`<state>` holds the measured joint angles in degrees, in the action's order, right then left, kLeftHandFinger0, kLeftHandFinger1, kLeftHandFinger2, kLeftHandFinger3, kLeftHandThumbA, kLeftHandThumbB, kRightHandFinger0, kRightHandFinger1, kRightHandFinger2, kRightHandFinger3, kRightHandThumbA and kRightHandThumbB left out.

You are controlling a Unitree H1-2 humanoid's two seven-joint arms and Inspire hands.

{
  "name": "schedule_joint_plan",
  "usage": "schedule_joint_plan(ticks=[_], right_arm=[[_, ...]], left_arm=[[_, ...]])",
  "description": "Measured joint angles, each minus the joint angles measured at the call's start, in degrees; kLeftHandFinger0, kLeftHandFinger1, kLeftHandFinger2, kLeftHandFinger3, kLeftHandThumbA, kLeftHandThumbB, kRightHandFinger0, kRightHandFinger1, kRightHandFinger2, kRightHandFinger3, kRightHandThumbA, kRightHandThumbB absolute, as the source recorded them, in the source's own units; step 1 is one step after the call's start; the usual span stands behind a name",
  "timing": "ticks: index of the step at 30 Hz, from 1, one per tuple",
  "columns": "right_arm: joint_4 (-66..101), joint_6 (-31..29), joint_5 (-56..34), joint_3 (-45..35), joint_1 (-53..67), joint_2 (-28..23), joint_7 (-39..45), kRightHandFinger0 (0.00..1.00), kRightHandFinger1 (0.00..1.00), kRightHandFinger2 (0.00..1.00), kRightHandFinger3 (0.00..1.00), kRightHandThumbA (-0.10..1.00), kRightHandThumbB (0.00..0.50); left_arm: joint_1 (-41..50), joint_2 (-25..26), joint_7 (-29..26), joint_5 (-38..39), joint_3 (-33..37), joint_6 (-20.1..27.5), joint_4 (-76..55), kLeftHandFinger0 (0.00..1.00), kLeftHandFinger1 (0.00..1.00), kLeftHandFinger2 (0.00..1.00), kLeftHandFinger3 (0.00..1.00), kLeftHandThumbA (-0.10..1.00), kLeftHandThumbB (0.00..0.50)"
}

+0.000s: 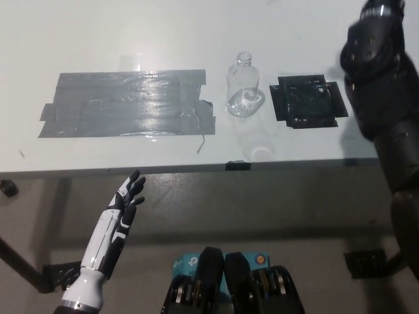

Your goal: The robot grabs the black lid of the spray bottle on the desk and places it on the black area of the desk

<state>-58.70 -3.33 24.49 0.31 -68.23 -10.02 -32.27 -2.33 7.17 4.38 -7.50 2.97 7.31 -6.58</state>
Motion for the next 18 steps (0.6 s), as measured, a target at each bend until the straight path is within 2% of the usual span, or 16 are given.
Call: schedule_joint_plan(ticks=[1,3,5,6,7,8,9,10,11,12,18], right_arm=[[-1.2,0.0,-0.3,0.0,0.7,0.1,0.1,0.0,0.13,0.35,0.18,0.63,0.097],[-4.8,-0.1,-0.9,0.2,2.0,0.2,0.2,0.03,0.18,0.4,0.22,0.65,0.102],[-8.3,-0.1,-1.4,0.5,2.7,0.4,0.4,0.08,0.24,0.48,0.31,0.7,0.103],[-9.9,-0.1,-1.5,0.6,3.1,0.5,0.6,0.16,0.33,0.55,0.43,0.7,0.104],[-12.3,0.0,-1.7,1.0,3.3,0.6,1.6,0.2,0.36,0.56,0.46,0.67,0.105],[-14.0,0.2,-2.0,1.3,3.5,0.6,2.6,0.36,0.49,0.67,0.63,0.64,0.114],[-15.1,0.4,-2.2,1.6,3.6,0.7,3.4,0.52,0.63,0.79,0.84,0.58,0.125],[-16.4,0.9,-2.4,2.0,3.7,0.7,5.0,0.63,0.72,0.87,1.0,0.52,0.132],[-17.2,1.4,-2.6,2.3,3.8,0.8,6.3,0.81,0.92,1.0,1.0,0.48,0.154],[-17.8,1.7,-2.6,2.5,4.0,0.8,7.6,0.98,1.0,1.0,1.0,0.47,0.173],[-20.3,3.7,-2.8,4.2,5.0,0.8,14.3,1.0,1.0,1.0,1.0,0.63,0.315]], left_arm=[[0.0,0.0,0.0,0.0,0.0,0.0,0.0,0.93,1.0,1.0,1.0,1.0,0.0],[0.1,0.0,0.0,0.0,-0.1,0.0,0.0,0.93,1.0,1.0,1.0,1.0,0.0],[0.1,0.0,0.0,0.0,-0.1,0.0,0.0,0.93,1.0,1.0,1.0,1.0,0.0],[0.1,0.0,0.0,0.0,-0.1,0.0,0.0,0.93,1.0,1.0,1.0,1.0,0.001],[0.1,0.0,0.0,0.0,-0.1,0.0,0.0,0.93,1.0,1.0,1.0,1.0,0.003],[0.1,0.0,0.0,0.0,-0.1,0.0,-0.1,0.92,1.0,1.0,1.0,1.0,0.008],[0.1,0.0,0.0,0.0,-0.1,0.0,-0.1,0.92,1.0,1.0,1.0,1.0,0.009],[0.1,0.0,0.0,0.0,-0.1,0.0,-0.1,0.92,1.0,1.0,1.0,1.0,0.004],[0.1,0.0,0.0,0.0,-0.1,0.0,-0.1,0.92,1.0,1.0,1.0,1.0,0.011],[0.1,0.0,0.0,0.0,-0.1,0.0,-0.1,0.92,1.0,1.0,1.0,1.0,0.007],[0.1,0.0,0.0,0.0,-0.1,-0.1,-0.1,0.91,1.0,1.0,1.0,0.97,0.0]])
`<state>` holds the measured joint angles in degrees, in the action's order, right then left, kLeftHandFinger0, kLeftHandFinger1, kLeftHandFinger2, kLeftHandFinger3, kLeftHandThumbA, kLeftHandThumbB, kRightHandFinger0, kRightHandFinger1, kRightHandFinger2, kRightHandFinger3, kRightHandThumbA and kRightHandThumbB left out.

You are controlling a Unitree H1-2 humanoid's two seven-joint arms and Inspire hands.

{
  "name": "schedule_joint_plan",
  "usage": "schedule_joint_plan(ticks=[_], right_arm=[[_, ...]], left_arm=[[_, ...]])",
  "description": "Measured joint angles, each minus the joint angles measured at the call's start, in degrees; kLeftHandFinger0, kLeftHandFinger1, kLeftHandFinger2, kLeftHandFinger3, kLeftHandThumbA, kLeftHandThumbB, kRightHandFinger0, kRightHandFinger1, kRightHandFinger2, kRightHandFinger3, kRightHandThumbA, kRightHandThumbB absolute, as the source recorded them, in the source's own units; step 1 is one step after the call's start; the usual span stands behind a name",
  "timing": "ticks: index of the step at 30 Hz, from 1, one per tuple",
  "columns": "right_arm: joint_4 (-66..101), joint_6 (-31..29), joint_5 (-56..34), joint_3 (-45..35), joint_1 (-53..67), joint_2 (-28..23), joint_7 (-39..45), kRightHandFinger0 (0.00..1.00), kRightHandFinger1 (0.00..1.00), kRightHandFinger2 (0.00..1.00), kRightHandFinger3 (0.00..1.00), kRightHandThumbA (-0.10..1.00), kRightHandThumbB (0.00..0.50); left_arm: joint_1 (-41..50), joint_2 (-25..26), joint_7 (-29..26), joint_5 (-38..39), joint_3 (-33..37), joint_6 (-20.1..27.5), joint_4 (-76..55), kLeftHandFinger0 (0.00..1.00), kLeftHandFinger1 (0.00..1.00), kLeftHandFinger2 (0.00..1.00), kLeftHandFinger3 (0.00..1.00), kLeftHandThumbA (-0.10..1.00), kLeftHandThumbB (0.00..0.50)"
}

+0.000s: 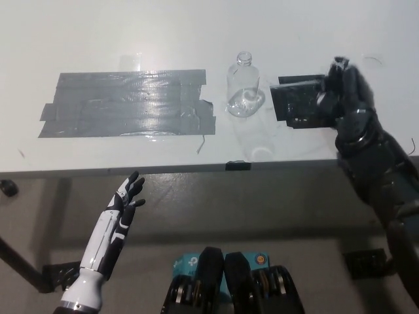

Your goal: The robot grabs the black lid of the spray bottle on the desk and places it on the black area of the desk

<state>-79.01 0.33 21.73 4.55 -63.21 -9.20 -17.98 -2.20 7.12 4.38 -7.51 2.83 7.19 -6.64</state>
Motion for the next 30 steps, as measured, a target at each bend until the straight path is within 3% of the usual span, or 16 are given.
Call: schedule_joint_plan(ticks=[4,8,12,19,30], right_arm=[[0.0,1.2,0.2,2.0,-0.6,-0.4,4.2,1.0,1.0,1.0,1.0,0.72,0.398],[0.2,2.0,0.4,4.3,-0.8,-1.3,7.6,1.0,1.0,1.0,1.0,0.69,0.466],[0.5,2.9,0.3,6.2,-1.6,-2.3,11.6,1.0,1.0,1.0,1.0,0.7,0.494],[8.0,4.5,-0.9,6.7,-2.1,-4.6,19.8,1.0,1.0,1.0,1.0,0.73,0.5],[32.9,10.5,-5.8,2.9,-1.6,-8.7,30.2,1.0,1.0,1.0,1.0,0.62,0.5]], left_arm=[[0.0,0.0,0.0,0.0,0.0,-0.2,0.0,0.9,1.0,1.0,1.0,0.88,0.0],[0.0,0.0,0.0,0.0,0.0,-0.4,0.0,0.89,1.0,1.0,1.0,0.85,0.0],[-0.1,0.0,0.0,0.0,0.0,-0.7,0.0,0.89,1.0,1.0,1.0,0.82,0.0],[-1.0,0.0,0.0,0.0,-0.2,-1.3,-0.6,0.89,1.0,1.0,1.0,0.81,0.007],[-2.5,0.0,0.0,0.0,-0.2,-2.0,-0.9,0.89,1.0,1.0,1.0,0.8,0.006]])
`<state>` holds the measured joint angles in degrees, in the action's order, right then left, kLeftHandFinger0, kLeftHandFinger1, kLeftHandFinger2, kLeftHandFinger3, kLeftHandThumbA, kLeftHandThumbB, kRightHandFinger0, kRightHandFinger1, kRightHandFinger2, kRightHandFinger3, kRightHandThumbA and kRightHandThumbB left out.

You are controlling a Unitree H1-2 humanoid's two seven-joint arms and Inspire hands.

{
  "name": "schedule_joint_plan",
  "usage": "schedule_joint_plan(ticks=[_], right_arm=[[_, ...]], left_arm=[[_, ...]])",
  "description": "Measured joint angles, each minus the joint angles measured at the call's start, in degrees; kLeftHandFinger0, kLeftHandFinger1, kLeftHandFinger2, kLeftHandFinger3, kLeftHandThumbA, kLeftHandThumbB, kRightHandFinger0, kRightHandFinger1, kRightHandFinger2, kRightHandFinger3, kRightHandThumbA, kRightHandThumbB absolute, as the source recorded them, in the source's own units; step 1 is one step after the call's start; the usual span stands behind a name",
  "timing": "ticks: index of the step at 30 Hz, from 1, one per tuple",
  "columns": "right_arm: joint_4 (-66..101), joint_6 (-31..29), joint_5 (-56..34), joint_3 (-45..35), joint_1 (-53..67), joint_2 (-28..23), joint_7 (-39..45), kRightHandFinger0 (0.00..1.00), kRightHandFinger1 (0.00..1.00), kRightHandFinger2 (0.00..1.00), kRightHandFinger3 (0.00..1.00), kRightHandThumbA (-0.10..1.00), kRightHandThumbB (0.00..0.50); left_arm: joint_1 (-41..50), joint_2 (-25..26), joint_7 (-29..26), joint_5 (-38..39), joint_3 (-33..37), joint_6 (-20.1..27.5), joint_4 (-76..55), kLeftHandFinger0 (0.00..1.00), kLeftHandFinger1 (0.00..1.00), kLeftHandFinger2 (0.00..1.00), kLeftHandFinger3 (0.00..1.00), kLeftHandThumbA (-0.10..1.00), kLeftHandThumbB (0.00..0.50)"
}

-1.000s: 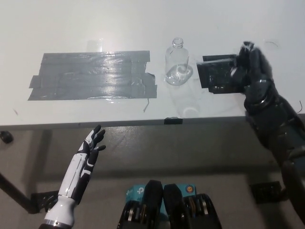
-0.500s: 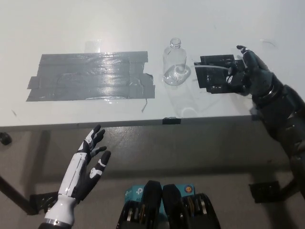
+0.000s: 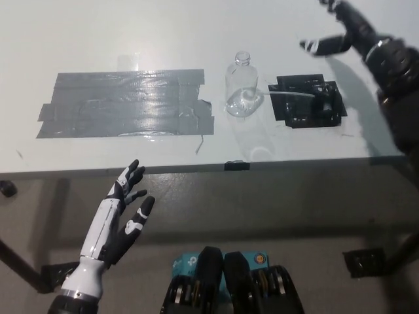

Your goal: The robot grabs the black lid of the spray bottle on the desk and places it on the black area of the desk

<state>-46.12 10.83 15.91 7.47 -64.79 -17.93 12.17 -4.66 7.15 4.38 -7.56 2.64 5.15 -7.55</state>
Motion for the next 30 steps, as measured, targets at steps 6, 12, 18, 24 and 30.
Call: schedule_joint_plan(ticks=[6,12,18,24,30], right_arm=[[14.2,2.7,-4.1,-4.3,3.3,-2.3,4.2,1.0,1.0,1.0,1.0,1.0,0.498],[27.8,3.6,-5.1,-6.1,11.6,-2.2,4.3,1.0,1.0,1.0,1.0,1.0,0.451],[40.8,4.2,-5.5,-6.1,22.4,-1.9,4.3,1.0,1.0,1.0,1.0,1.0,0.404],[53.5,4.3,-6.0,-5.9,34.2,-0.9,4.3,1.0,1.0,1.0,1.0,1.0,0.391],[61.9,0.4,-7.1,-5.2,47.8,3.1,3.9,1.0,1.0,1.0,1.0,1.0,0.351]], left_arm=[[-1.1,0.0,0.0,0.0,0.0,-0.3,0.0,0.92,1.0,1.0,1.0,0.83,0.008],[-2.7,0.0,0.0,0.0,0.0,-0.5,0.5,1.0,1.0,1.0,1.0,0.94,0.051],[-3.9,0.0,0.0,0.0,0.0,-0.5,1.7,1.0,1.0,1.0,1.0,1.0,0.117],[-4.3,0.0,0.0,0.0,0.0,-0.5,2.3,1.0,1.0,1.0,1.0,1.0,0.137],[-4.6,0.1,0.0,0.0,0.0,-0.2,2.6,1.0,1.0,1.0,1.0,1.0,0.151]])
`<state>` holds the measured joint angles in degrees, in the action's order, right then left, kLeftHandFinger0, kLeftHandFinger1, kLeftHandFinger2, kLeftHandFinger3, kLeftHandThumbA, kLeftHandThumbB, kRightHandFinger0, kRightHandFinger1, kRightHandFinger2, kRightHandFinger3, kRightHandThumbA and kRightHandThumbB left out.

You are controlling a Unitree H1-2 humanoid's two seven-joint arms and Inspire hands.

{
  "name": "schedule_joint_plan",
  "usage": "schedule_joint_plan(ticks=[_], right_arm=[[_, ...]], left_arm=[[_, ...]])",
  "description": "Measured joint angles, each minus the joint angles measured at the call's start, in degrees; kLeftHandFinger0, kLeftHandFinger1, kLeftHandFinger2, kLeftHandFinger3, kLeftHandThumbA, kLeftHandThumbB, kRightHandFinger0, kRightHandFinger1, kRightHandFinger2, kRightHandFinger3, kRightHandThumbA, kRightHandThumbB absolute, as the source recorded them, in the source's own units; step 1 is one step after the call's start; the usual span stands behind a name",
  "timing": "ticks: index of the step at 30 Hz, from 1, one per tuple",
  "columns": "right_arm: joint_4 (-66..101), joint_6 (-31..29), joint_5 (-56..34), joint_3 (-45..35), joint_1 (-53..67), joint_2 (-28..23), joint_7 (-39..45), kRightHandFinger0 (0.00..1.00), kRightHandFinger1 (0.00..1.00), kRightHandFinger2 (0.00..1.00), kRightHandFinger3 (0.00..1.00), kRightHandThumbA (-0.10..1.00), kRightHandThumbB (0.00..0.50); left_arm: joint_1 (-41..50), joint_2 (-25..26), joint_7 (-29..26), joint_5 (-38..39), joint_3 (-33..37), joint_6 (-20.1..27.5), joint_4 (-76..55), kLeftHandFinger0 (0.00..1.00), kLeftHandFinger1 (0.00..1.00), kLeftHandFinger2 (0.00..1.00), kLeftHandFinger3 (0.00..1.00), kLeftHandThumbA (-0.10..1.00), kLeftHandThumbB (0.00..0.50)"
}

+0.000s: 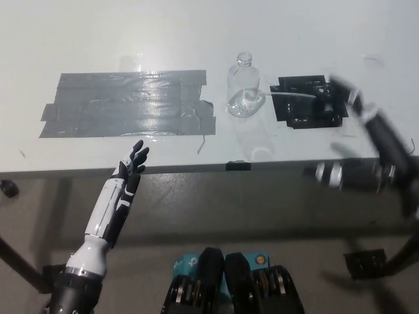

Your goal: The robot grabs the black lid of the spray bottle on the desk and places it on the black area of the desk

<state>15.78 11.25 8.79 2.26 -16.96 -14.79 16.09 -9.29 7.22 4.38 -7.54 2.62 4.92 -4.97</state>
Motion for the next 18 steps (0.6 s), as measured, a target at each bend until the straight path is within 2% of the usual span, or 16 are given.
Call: schedule_joint_plan(ticks=[3,9,18], right_arm=[[-2.1,-2.6,-0.4,0.2,4.2,1.8,-0.2,1.0,1.0,1.0,1.0,1.0,0.339],[-6.3,-7.2,-0.5,0.5,6.9,2.4,-0.8,1.0,1.0,1.0,1.0,1.0,0.343],[-7.4,-10.4,0.3,1.9,8.4,2.4,-1.5,1.0,1.0,1.0,1.0,1.0,0.339]], left_arm=[[0.3,0.0,0.0,0.0,0.0,0.1,0.0,1.0,1.0,1.0,1.0,1.0,0.145],[2.2,-0.1,0.0,0.0,0.1,0.4,0.0,1.0,1.0,1.0,1.0,1.0,0.126],[4.9,-0.1,0.0,0.0,0.1,0.6,0.0,1.0,1.0,1.0,1.0,1.0,0.117]])
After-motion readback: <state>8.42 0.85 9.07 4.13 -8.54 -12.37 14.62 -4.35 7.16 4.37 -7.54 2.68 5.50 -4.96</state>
